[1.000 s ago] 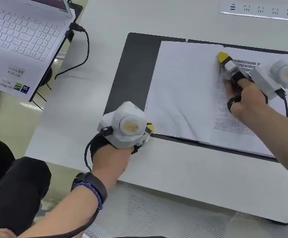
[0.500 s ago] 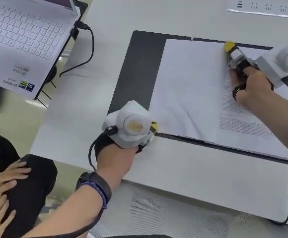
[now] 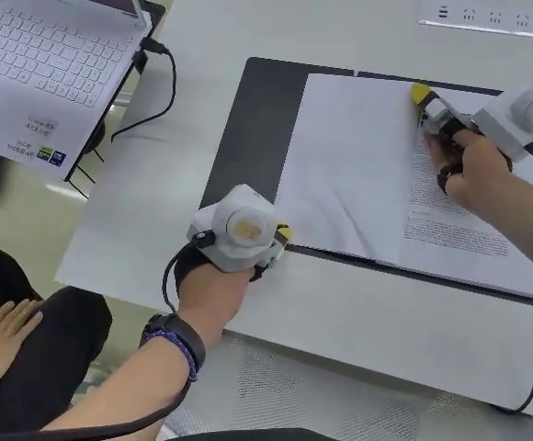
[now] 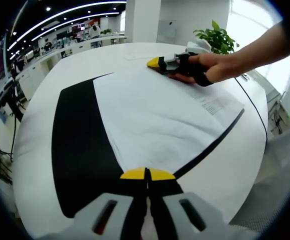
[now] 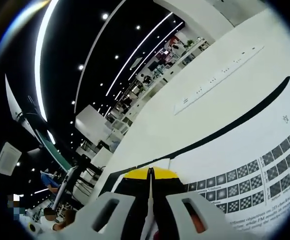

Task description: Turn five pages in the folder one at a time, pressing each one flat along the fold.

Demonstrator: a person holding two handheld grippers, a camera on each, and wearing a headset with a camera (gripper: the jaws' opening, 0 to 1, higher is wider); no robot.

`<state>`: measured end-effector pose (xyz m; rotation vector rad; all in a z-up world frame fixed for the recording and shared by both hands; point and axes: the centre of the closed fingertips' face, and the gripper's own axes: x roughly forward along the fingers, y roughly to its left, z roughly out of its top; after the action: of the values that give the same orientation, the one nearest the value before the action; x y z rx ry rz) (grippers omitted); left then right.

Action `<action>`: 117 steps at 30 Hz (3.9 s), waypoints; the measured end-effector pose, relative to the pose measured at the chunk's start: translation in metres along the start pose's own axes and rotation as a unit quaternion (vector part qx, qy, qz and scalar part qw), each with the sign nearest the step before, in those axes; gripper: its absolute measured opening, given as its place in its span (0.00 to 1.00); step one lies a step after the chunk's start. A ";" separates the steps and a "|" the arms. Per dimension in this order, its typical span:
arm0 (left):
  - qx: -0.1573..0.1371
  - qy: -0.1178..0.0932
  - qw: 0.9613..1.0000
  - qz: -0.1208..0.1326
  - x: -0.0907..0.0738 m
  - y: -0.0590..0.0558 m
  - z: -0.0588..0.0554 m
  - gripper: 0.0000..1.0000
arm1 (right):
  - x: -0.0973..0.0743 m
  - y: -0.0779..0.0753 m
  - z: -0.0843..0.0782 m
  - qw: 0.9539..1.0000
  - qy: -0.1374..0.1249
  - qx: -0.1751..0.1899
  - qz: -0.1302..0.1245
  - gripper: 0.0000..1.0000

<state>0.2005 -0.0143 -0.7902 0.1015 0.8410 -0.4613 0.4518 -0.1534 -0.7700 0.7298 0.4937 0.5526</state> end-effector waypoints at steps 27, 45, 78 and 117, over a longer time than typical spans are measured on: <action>-0.006 -0.006 1.000 -0.001 0.002 -0.003 0.002 0.00 | -0.086 0.045 -0.058 0.998 0.044 -0.024 0.048 0.00; -0.017 -0.018 1.000 -0.001 0.003 -0.003 0.001 0.00 | -0.124 0.058 -0.090 0.996 0.060 -0.011 0.062 0.00; -0.026 -0.034 0.999 -0.004 -0.003 -0.002 0.001 0.00 | -0.181 0.066 -0.139 0.995 0.084 0.002 0.059 0.00; -0.092 -0.056 0.994 -0.031 -0.029 -0.023 0.028 0.32 | -0.217 0.063 -0.112 0.992 0.098 -0.079 -0.007 0.30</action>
<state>0.1939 -0.0319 -0.7481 -0.1207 0.7747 -0.4412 0.2038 -0.1959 -0.7474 0.5224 0.6288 0.6461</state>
